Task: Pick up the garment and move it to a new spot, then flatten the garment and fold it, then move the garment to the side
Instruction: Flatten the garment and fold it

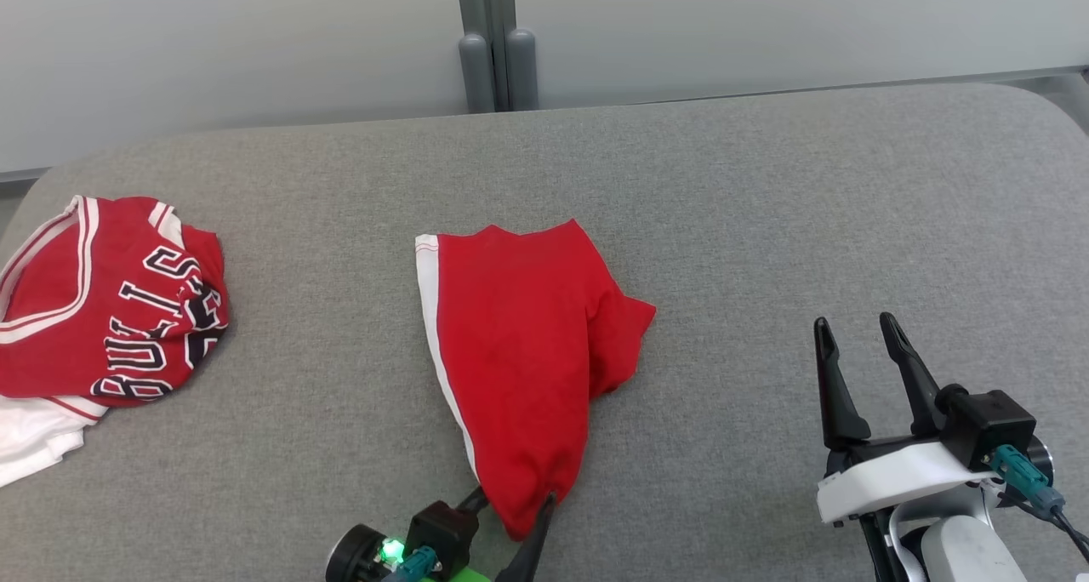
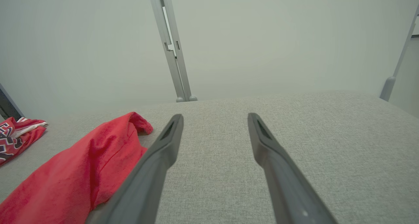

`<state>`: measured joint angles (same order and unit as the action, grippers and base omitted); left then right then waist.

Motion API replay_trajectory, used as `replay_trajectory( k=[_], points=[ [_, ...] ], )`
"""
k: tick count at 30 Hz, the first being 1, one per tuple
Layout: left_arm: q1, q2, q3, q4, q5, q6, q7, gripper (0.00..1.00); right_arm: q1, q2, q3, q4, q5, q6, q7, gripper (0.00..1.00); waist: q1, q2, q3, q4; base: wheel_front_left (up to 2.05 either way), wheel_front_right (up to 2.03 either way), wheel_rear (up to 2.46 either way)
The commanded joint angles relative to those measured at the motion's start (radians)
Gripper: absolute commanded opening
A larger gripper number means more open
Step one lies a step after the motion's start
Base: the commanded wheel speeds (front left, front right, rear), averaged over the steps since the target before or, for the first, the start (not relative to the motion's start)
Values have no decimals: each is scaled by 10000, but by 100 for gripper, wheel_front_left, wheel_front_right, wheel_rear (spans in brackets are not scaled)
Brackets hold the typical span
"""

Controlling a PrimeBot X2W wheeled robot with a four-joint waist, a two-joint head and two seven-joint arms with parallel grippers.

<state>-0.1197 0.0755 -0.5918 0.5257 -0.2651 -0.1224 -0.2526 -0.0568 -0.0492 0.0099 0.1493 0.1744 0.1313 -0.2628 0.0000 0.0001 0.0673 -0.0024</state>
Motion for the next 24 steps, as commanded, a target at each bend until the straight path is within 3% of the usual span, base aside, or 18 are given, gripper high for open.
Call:
replay_trajectory(
  k=[1, 5, 13, 24],
  points=[
    [-104, 16, 101, -144, -108, 101, -56, 100, 127, -22, -15, 35, -8, -10, -30, 100, 0, -1, -84, 80, 0, 0, 0],
    [-195, 106, 570, -711, -268, 322, -128, 100, 122, -22, 4, 61, -6, -10, -30, 100, 0, -1, -146, 108, 0, 0, 0],
    [-672, 806, 1950, -1692, -391, 743, -130, 100, 12, -22, 33, 69, 1, -10, -30, 100, 0, -1, -43, -122, 0, 0, 0],
    [-3441, 1630, 2979, -631, -570, 515, -63, 100, -432, -19, 86, 3, -2, -10, -30, 100, 0, -1, 763, -934, 0, 0, 0]
  ],
)
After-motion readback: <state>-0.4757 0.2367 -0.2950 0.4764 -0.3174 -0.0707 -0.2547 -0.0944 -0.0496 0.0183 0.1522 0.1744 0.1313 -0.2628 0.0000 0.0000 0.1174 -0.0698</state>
